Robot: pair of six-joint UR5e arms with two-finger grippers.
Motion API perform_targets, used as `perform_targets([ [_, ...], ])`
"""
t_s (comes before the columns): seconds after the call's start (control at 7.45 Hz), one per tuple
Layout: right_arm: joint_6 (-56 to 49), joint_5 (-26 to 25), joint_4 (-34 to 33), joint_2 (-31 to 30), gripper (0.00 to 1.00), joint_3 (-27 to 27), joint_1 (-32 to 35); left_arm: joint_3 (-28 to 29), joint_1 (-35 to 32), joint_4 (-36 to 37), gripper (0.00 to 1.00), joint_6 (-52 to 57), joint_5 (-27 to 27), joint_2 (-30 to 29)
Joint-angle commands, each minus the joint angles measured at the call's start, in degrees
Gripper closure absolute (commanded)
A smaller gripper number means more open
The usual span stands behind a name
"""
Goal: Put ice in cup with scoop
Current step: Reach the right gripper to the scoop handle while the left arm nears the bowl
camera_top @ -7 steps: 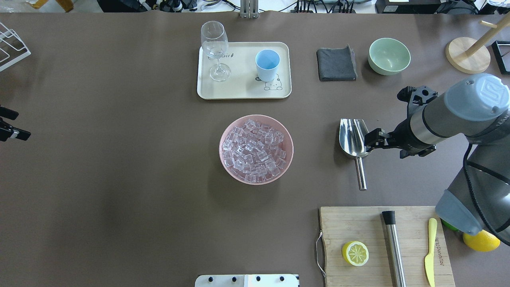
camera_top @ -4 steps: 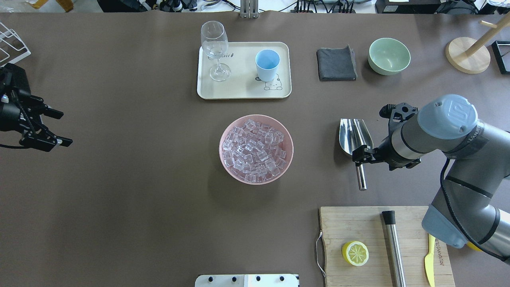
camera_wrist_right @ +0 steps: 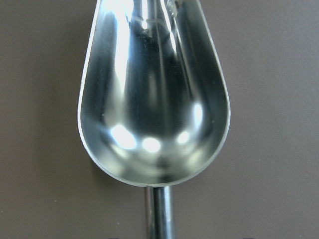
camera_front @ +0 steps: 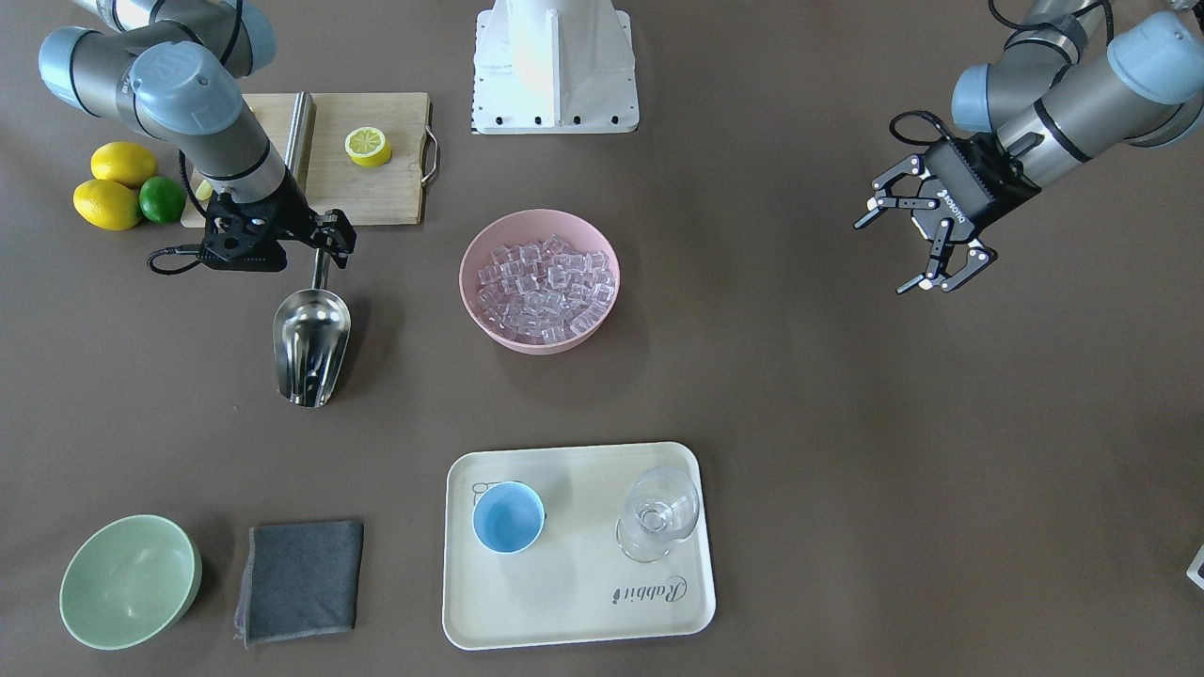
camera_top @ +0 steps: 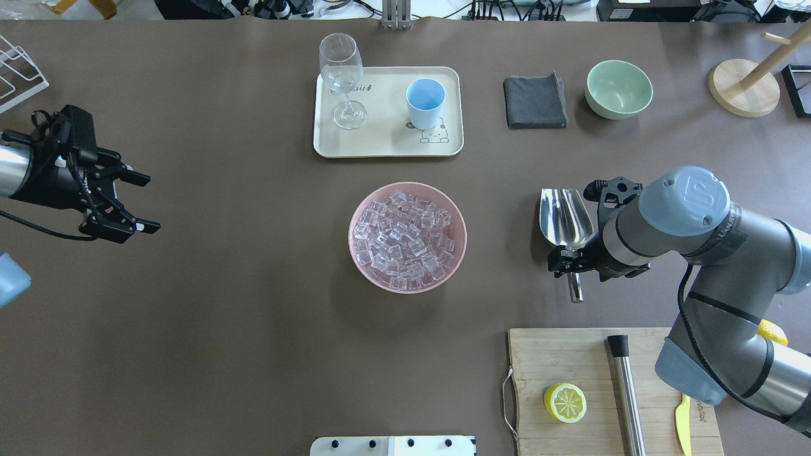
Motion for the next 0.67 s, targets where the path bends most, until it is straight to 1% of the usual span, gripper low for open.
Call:
perform_targets([
  [0.0, -0.60, -2.87, 0.00, 0.28, 0.18, 0.03, -1.76, 2.25, 3.53, -2.96, 0.02, -0.02, 0.71, -1.91],
  [0.13, -1.12, -2.87, -0.08, 0.20, 0.18, 0.65, -2.28, 2.70, 5.98, -5.06, 0.02, 0.07, 4.29, -2.27],
  [0.27, -1.04, -2.96, -0.08, 0.19, 0.18, 0.83, -2.81, 4.70, 8.09, -8.39, 0.02, 0.85, 5.80, -3.40],
  [0.4, -1.04, -2.96, -0.08, 0.19, 0.18, 1.00, -3.16, 5.59, 9.42, -9.29, 0.03, 3.21, 5.82, -4.46],
  [0.54, -1.04, -2.96, -0.08, -0.15, 0.21, 1.00, -3.34, 5.52, 11.17, -10.00, 0.03, 5.50, 7.04, -5.43],
])
